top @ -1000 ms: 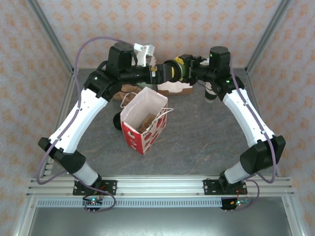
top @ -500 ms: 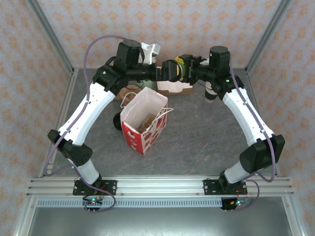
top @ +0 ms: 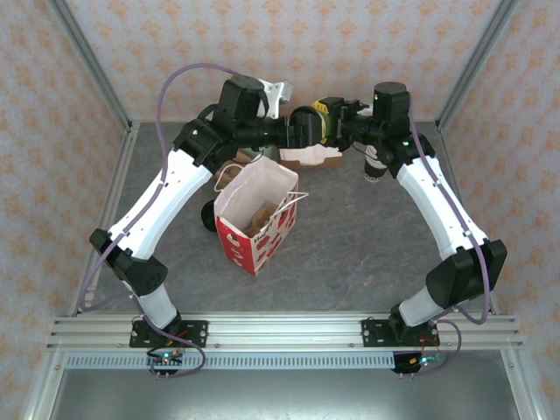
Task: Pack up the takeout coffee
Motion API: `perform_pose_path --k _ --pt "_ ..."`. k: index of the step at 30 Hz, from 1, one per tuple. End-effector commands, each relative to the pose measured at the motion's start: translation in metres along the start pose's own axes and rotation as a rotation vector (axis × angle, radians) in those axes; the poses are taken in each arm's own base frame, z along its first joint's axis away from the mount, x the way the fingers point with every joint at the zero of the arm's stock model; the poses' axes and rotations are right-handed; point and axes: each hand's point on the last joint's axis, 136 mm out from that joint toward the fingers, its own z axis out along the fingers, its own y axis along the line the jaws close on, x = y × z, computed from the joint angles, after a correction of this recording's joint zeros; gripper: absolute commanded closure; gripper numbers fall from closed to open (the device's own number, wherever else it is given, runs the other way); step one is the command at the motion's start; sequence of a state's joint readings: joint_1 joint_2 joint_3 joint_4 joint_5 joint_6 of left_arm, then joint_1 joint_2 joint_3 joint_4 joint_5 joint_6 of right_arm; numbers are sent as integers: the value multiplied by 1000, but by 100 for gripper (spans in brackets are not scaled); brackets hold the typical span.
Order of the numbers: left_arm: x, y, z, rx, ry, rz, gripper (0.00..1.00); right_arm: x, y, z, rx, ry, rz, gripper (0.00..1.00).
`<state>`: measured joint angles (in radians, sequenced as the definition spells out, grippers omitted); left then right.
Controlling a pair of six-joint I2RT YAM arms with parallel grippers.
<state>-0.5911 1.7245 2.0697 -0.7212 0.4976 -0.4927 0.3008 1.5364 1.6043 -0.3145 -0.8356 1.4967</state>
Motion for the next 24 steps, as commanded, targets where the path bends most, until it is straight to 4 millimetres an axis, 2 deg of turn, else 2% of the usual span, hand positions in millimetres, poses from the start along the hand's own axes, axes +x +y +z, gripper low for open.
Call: perform_pose_path --k 1,10,14,18,24 --pt "9 -6 12 -2 23 15 4 14 14 -2 -41 47 -15 64" --pt "-2 -3 18 -22 -37 11 23 14 12 -3 -39 47 -3 63" --pt "-4 -4 15 -25 -48 14 32 14 11 -3 -37 45 -5 58" --pt "-5 -2 4 -44 -59 25 35 13 13 -4 -41 36 -17 45" --pt "-5 6 -25 -88 -72 20 36 8 19 -10 -21 7 -67 21"
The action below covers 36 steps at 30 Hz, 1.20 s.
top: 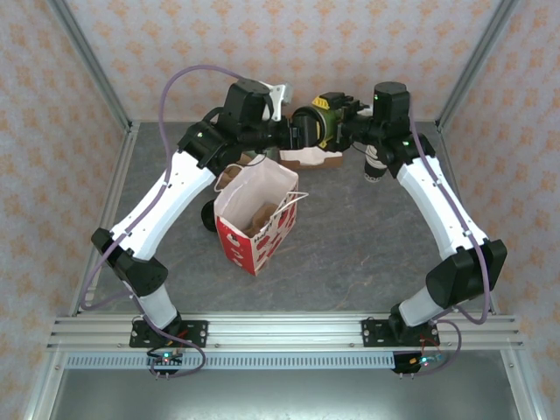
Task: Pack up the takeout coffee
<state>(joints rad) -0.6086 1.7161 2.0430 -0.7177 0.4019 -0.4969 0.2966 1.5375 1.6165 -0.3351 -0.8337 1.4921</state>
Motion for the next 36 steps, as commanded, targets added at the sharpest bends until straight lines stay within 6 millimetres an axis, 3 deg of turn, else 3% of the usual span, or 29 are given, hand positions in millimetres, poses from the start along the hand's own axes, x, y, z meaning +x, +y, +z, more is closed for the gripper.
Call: perform_pose_path --k 1,6,12,15,19,25,29,32,36 --pt "-7 0 -33 -21 -46 17 36 7 20 -10 -22 7 -75 20" --pt "-4 12 -73 -88 -38 25 36 -2 17 -22 20 -12 -95 18" --pt "10 31 -133 -217 9 38 36 1 -10 -29 209 -13 -169 19" --pt "24 37 -159 -272 52 53 36 17 -23 -28 316 30 -235 20" --pt "43 44 -180 -322 115 53 37 44 -56 -19 474 139 -313 21" --pt "80 58 -186 -347 229 38 39 50 -85 -7 583 222 -484 21" --pt "92 63 -175 -346 281 17 40 56 -99 5 606 287 -625 21" --pt "97 62 -165 -337 310 22 40 48 -111 9 621 299 -711 21" --pt "104 64 -150 -349 365 28 40 46 -113 20 586 333 -776 21"
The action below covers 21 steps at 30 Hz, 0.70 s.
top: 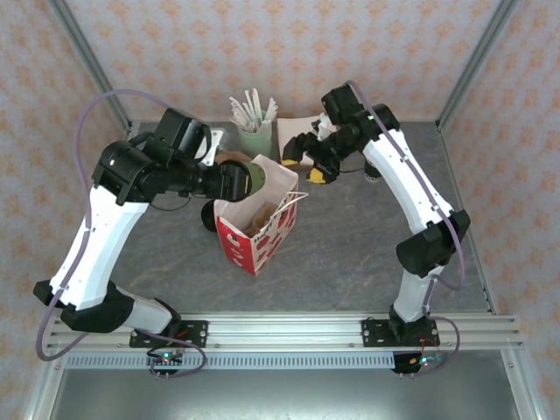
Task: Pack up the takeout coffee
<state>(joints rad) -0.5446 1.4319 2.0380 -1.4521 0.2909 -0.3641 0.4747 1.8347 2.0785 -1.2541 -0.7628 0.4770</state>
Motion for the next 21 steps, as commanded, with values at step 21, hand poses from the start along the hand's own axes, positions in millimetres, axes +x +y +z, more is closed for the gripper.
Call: perform_pose_path --k 21 --pt "6 -4 87 -166 311 17 41 -23 -3 52 -85 41 -415 42"
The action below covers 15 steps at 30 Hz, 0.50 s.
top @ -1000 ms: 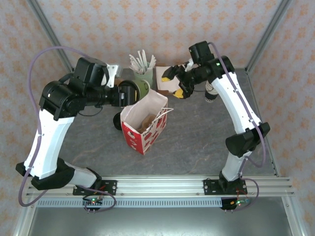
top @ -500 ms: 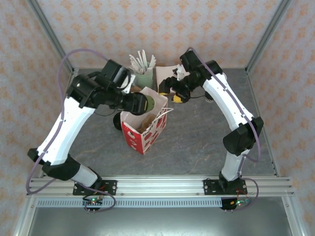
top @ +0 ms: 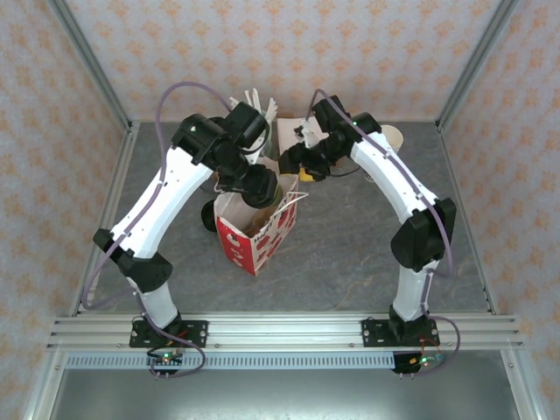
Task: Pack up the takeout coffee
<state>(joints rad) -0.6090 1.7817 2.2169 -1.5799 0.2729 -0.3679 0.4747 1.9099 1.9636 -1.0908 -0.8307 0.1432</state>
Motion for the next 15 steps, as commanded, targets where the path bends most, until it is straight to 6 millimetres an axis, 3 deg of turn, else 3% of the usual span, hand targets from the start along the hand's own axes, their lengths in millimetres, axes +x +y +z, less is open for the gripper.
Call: perform_pose_path --k 1,5,8,15 --pt "5 6 4 -57 43 -14 41 -9 9 2 -43 -7 -114 45" --pt "1 9 15 -77 65 -36 41 -10 12 5 -66 20 -162 65" --pt "1 10 23 -88 92 -42 41 -8 13 6 -79 35 -201 74" --pt "4 11 33 -96 130 -58 41 -1 23 2 -151 51 -263 82"
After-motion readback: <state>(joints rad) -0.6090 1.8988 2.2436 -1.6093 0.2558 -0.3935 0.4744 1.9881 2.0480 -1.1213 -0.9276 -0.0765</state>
